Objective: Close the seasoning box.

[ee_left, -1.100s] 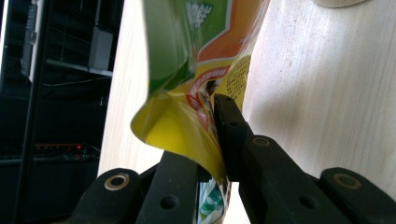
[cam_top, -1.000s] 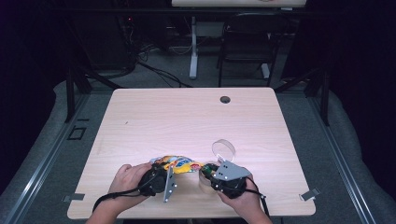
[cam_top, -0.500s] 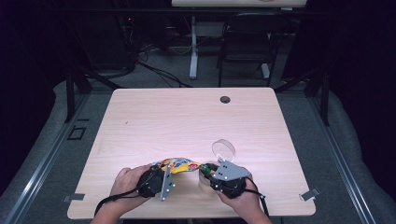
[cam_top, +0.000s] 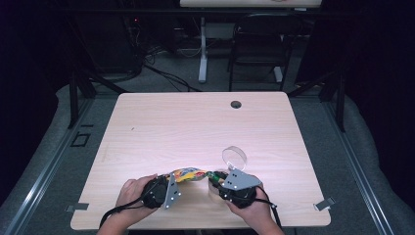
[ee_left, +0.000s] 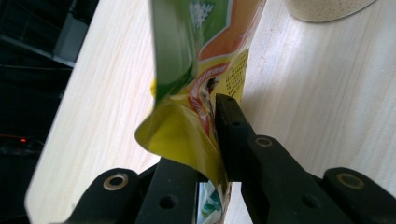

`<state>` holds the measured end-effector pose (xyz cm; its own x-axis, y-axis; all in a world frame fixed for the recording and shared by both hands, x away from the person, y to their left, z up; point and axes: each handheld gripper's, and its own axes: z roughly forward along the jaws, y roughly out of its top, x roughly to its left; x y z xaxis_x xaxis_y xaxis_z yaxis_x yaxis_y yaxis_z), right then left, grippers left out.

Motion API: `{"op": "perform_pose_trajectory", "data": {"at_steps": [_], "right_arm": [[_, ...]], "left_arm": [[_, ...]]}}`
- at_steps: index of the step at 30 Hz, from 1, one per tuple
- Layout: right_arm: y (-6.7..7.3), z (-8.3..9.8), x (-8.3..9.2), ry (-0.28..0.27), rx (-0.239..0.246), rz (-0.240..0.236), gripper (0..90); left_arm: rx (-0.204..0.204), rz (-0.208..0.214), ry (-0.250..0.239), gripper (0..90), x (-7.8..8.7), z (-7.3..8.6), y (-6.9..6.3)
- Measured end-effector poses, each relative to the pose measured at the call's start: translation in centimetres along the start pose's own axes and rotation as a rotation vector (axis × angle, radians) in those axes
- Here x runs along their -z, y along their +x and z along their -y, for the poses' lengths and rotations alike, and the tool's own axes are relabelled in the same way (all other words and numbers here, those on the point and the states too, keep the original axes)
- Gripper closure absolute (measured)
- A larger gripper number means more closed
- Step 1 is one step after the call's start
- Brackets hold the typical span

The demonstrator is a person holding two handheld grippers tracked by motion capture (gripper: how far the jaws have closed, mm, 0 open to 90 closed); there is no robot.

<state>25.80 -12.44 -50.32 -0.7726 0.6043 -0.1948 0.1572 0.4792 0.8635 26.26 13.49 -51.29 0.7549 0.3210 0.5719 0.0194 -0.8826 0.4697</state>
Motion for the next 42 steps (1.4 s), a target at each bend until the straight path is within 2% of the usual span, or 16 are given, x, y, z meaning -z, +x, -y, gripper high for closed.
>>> {"op": "perform_pose_trajectory", "data": {"at_steps": [13, 21, 33, 40, 42], "right_arm": [[0.1, -0.2, -0.1, -0.008, 0.005, -0.002, 71.3], [0.2, -0.3, -0.2, -0.025, -0.006, -0.013, 71.2], [-0.1, -0.3, -0.2, -0.055, -0.042, -0.032, 68.2], [-0.3, -0.3, -0.2, -0.074, -0.058, -0.035, 63.7], [-0.3, -0.4, -0.2, -0.082, -0.057, -0.036, 61.3]], "left_arm": [[0.074, 0.021, -0.024, 86.1, -0.1, 0.6, 0.2], [0.162, 0.054, -0.049, 88.0, -0.2, 1.2, 0.8], [0.248, 0.099, -0.076, 88.0, -0.2, 2.0, 1.5], [0.323, 0.124, -0.104, 88.0, -0.3, 2.8, 2.1], [0.357, 0.13, -0.117, 88.0, -0.4, 3.1, 2.3]]}}
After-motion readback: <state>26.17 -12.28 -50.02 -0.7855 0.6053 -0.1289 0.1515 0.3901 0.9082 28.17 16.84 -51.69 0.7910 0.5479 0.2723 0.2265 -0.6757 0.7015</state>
